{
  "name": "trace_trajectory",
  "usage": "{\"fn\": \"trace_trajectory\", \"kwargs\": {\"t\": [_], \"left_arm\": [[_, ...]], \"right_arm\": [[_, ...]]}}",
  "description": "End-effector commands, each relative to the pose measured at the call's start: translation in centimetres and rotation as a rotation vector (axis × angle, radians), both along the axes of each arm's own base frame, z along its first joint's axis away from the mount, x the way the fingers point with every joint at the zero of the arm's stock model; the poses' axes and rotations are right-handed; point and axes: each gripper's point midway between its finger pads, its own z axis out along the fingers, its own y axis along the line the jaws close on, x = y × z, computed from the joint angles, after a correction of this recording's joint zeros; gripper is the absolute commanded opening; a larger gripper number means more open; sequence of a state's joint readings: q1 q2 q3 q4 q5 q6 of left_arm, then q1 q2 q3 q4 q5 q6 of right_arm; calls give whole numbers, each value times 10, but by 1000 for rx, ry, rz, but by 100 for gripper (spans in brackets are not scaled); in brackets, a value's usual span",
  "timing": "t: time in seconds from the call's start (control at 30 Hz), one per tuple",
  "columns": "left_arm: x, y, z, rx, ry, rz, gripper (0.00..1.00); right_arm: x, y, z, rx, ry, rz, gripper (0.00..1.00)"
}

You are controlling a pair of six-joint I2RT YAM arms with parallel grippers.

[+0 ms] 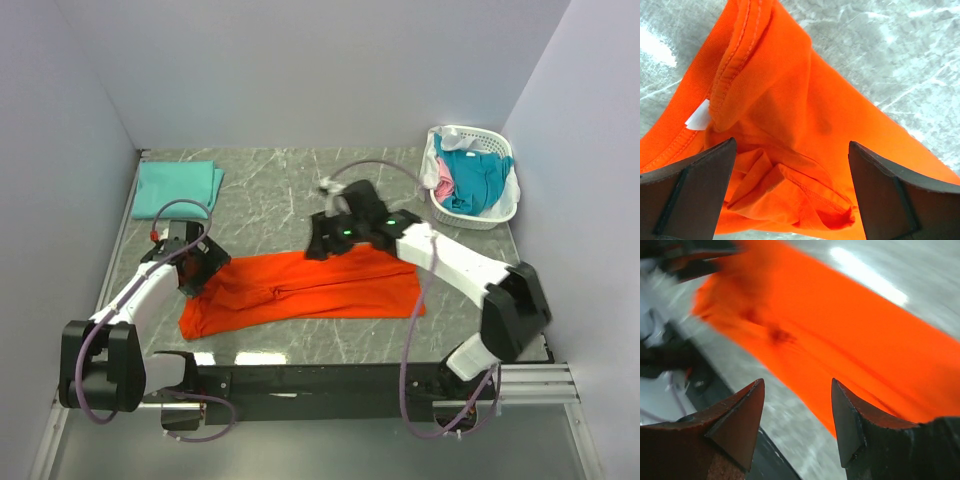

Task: Fold and stack the t-shirts
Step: Fold the tshirt

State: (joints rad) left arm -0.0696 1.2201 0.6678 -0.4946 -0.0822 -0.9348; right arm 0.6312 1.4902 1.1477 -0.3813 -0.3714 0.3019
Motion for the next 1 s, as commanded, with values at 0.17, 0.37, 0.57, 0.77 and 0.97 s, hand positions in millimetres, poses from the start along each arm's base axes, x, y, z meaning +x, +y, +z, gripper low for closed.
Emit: {"fn": "trace_trajectory", "kwargs": {"t": [0.17, 0.37, 0.57, 0.77, 0.97], "left_arm": [[7, 13, 28, 43, -46, 40, 100], [12, 13, 29, 31, -58, 55, 99], [32, -2, 25, -34, -84, 11, 99], [31, 4, 7, -7, -32, 29, 99], [27, 6, -5, -6, -5, 46, 99]], "right_arm": [[-36, 136, -4, 80, -41, 436, 62], [-55, 182, -33, 72, 21, 563, 61], [-70, 200, -62, 71, 79, 601, 61], [-83, 200, -78, 34, 95, 620, 61], [-104, 190, -84, 14, 103, 674, 60]]}}
